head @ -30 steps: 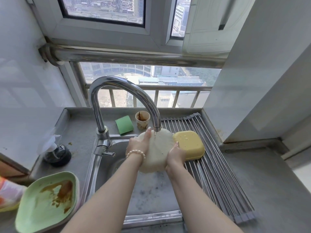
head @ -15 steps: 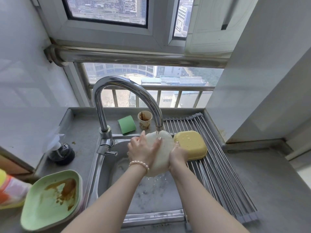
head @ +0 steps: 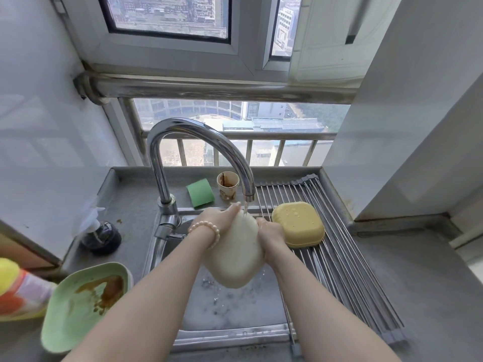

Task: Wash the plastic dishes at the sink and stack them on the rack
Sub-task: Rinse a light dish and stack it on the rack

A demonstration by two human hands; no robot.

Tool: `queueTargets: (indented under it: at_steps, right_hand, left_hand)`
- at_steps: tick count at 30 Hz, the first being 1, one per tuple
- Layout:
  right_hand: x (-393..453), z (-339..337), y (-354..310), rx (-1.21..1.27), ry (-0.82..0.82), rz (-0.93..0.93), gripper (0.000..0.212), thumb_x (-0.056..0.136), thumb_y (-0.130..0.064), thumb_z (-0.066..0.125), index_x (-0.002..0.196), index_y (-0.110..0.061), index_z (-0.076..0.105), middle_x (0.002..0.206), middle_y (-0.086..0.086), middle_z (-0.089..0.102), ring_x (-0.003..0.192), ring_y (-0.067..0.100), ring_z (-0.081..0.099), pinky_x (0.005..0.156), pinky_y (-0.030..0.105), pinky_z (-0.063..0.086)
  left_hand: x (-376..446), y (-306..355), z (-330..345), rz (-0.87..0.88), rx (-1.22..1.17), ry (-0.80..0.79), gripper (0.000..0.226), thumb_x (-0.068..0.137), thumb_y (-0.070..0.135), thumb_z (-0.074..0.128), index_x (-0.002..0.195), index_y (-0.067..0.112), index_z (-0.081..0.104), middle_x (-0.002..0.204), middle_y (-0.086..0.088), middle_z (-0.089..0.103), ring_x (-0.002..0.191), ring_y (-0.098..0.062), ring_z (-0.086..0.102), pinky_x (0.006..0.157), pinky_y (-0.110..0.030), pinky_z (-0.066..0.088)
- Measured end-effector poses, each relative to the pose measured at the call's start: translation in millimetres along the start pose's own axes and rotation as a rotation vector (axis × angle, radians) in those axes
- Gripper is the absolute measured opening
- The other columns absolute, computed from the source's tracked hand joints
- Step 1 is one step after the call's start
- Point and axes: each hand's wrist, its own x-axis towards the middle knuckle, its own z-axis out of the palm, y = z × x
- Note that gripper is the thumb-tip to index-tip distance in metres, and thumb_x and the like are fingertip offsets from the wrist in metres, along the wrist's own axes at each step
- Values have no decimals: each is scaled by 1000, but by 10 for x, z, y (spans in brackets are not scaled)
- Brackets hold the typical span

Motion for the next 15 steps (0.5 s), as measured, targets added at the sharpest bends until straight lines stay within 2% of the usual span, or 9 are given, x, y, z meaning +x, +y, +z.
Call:
queueTargets:
  at_steps: [2, 4, 5, 6, 8, 9, 12, 15]
  right_hand:
    - [-35, -33, -100, -208, 52, -107, 29, 94, -29, 47, 69, -19, 56, 77, 0, 58, 79, 24, 54, 76, 32, 50]
    - [-99, -2, -198, -431, 116, -229, 38, 94, -36, 41, 67, -17, 59, 76, 3, 61, 80, 27, 55, 70, 31, 43]
    - [-137, 47, -225, -560, 155, -300, 43, 94, -43, 36, 76, -15, 65, 86, 6, 64, 87, 29, 58, 75, 32, 44]
    - [-191, 118, -248, -691, 185, -356, 52, 93, -52, 32, 95, -14, 68, 102, 9, 65, 99, 30, 57, 84, 35, 45]
    - [-281, 264, -270, -903, 200, -435, 72, 89, -68, 27, 127, -14, 56, 129, 13, 54, 121, 31, 47, 97, 43, 38]
    - [-298, 321, -288, -951, 178, -434, 77, 86, -72, 28, 133, -15, 50, 133, 12, 50, 125, 31, 43, 99, 44, 35]
    - [-239, 341, -382, -884, 59, -307, 78, 81, -75, 33, 128, -17, 52, 130, 10, 54, 122, 30, 48, 97, 39, 38]
    - [-199, 232, -494, -703, -46, -181, 71, 87, -63, 36, 134, -11, 48, 137, 11, 49, 127, 29, 44, 97, 34, 35]
  left_hand:
    - [5, -60, -31, -33, -56, -1, 57, 94, 53, 41, 129, 12, 57, 132, -11, 56, 116, -30, 53, 97, -34, 38]
    - [32, -115, -47, -28, -38, -2, 43, 103, 29, 31, 136, 7, 46, 141, -14, 49, 124, -31, 49, 100, -35, 37]
    - [49, -138, -37, -30, -53, 10, 42, 105, 23, 26, 137, 5, 44, 142, -17, 47, 127, -32, 47, 102, -36, 36]
    - [42, -154, -40, -58, -108, 11, 43, 105, 23, 25, 137, 2, 45, 141, -19, 47, 129, -33, 46, 104, -37, 36]
    - [35, -182, -36, -68, -182, 35, 46, 105, 27, 27, 134, -1, 49, 137, -21, 50, 127, -33, 47, 104, -36, 36]
    - [19, -190, -38, -75, -213, 62, 46, 105, 28, 26, 134, -1, 49, 137, -21, 50, 127, -33, 47, 103, -35, 36]
    - [40, -252, 22, -89, -316, 116, 48, 103, 34, 33, 126, -4, 54, 132, -21, 55, 122, -34, 50, 96, -32, 38]
    - [0, -285, 62, -59, -405, 138, 52, 98, 43, 42, 116, -1, 64, 125, -19, 61, 114, -32, 56, 93, -33, 42]
